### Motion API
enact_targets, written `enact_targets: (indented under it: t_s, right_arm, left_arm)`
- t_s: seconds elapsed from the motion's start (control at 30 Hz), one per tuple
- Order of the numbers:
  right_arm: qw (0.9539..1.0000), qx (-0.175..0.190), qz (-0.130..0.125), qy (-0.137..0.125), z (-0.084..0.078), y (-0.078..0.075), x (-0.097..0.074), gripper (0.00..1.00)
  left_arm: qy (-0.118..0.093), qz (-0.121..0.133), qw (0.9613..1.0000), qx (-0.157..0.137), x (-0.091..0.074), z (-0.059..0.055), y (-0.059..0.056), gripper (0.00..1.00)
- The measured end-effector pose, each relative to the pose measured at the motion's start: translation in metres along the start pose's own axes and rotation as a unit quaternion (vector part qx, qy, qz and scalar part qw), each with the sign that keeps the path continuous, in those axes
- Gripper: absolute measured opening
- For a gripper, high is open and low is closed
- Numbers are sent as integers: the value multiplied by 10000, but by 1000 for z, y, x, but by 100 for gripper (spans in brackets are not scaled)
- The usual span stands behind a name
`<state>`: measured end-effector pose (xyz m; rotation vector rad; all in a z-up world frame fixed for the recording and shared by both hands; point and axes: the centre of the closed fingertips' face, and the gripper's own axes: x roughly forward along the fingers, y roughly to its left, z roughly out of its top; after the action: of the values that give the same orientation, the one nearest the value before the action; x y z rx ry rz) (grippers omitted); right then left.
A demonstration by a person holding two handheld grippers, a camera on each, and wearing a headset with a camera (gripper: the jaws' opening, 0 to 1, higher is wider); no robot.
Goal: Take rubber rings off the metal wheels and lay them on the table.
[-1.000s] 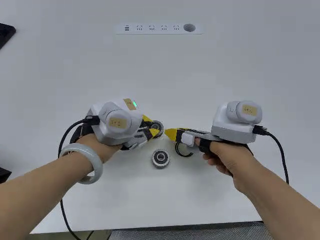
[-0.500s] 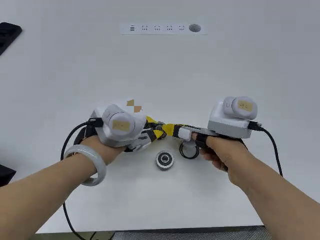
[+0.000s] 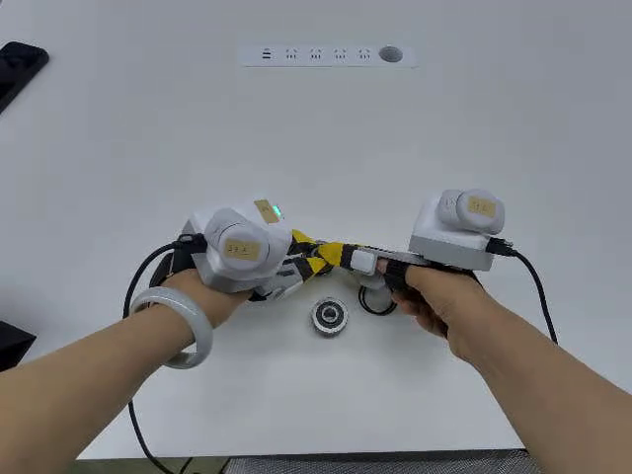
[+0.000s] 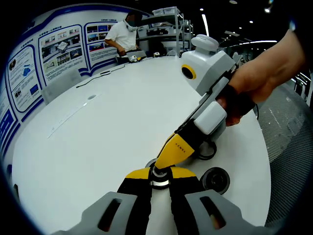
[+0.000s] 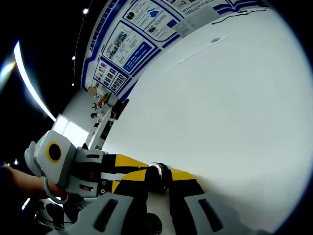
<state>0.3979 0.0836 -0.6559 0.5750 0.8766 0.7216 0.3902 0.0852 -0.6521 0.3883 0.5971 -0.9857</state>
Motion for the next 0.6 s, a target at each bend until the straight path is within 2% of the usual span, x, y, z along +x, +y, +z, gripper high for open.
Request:
enact_targets:
  t_s: [0.2,0.27,0.43,0.6]
  right_arm:
    - [10000,-14,52,41,-3,3,-7,16]
    - [9999,58,72,123,-7,2,-8,15]
    - [9997,203,111,116,-6,2,-10,13]
    - [9998,175,39,112,-5,-3,-10,9]
  left_arm:
    - [-3,9,10000,-8,0,0,0,13]
    - [-11,8,10000,-11,0,0,0,13]
    - [-17,2,10000,-8,-1,0,0,13]
    - [-19,1,10000,-5,-1,0,0,13]
